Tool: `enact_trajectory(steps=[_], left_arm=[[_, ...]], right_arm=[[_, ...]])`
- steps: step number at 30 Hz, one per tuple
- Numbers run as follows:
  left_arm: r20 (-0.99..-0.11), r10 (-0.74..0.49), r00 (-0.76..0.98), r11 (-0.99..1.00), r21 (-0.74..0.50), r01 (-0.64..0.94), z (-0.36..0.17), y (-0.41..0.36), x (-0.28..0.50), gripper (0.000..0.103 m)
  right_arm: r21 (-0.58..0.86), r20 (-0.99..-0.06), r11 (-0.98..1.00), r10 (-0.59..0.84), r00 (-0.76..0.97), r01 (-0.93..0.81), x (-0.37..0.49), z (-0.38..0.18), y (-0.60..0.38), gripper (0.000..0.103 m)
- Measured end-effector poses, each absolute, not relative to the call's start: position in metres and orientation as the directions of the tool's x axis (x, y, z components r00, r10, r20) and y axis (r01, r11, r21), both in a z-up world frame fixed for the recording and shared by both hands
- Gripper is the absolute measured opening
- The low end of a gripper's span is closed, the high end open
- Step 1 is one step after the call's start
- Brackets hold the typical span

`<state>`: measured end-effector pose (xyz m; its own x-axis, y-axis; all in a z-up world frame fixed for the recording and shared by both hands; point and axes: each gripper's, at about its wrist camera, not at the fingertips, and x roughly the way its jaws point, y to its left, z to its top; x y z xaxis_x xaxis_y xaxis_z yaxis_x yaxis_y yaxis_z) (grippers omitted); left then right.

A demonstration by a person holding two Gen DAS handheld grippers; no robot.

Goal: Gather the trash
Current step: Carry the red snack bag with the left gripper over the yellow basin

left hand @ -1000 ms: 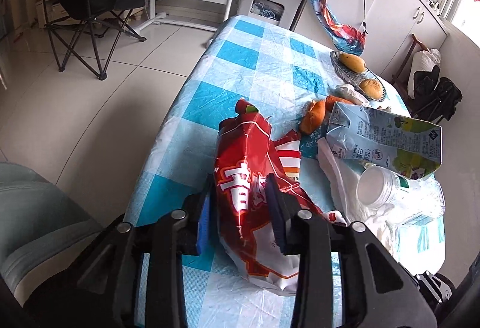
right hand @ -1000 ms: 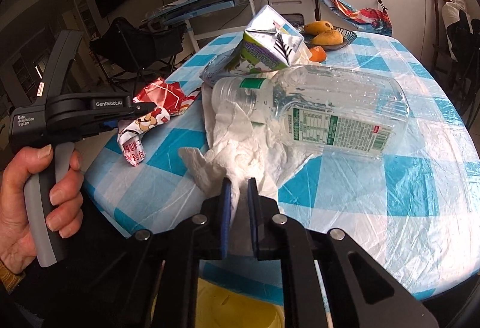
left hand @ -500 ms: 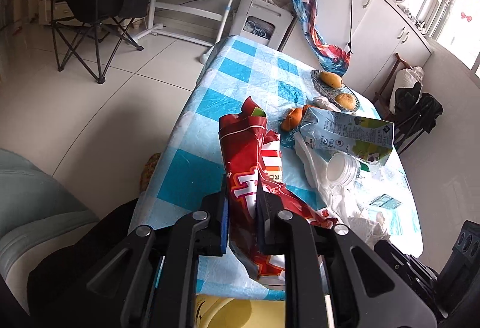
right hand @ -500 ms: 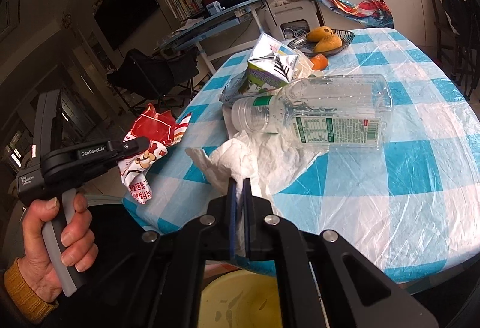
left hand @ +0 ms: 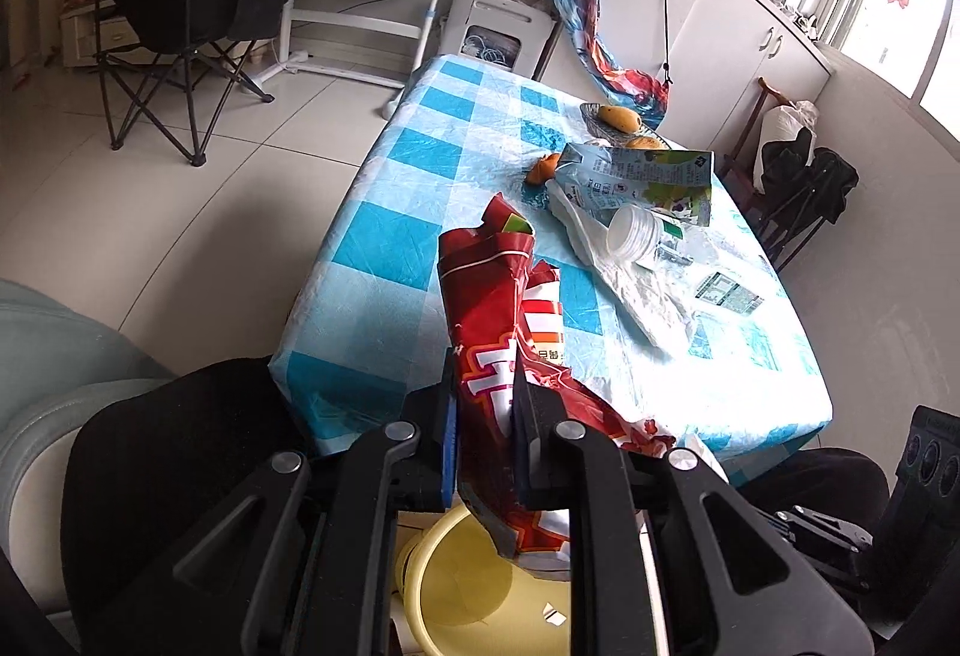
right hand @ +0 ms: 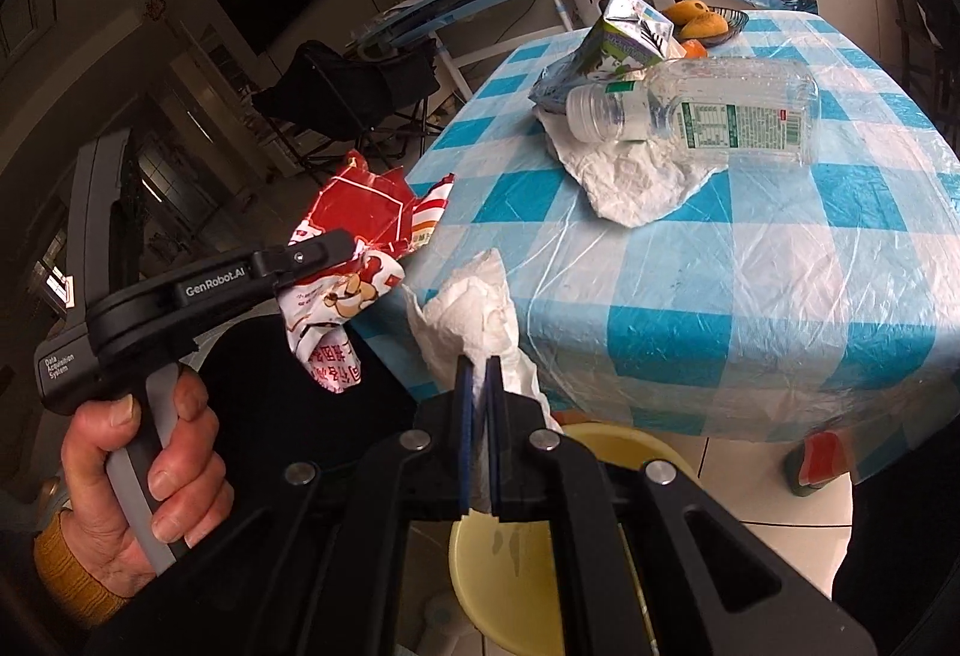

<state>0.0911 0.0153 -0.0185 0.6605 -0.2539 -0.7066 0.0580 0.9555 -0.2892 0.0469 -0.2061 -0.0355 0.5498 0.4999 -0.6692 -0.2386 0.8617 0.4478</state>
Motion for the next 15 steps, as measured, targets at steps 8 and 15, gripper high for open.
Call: enact_trajectory(steps=[8, 15], left_arm=[[-0.698, -0.262, 0.666, 0.950, -0.308, 0.051, -0.016, 0.026, 0.076, 0.014], [-0.703, -0.265, 0.660, 0.953, -0.296, 0.066, -0.016, 0.022, 0.065, 0.014]], right_arm=[[0.404, -0.838, 0.902, 0.432, 0.332, -0.155, 0.037, -0.086, -0.185, 0.005], [0.387, -0.867, 0.917, 0.396, 0.301, -0.091, 0.034, -0.097, -0.191, 0.028]])
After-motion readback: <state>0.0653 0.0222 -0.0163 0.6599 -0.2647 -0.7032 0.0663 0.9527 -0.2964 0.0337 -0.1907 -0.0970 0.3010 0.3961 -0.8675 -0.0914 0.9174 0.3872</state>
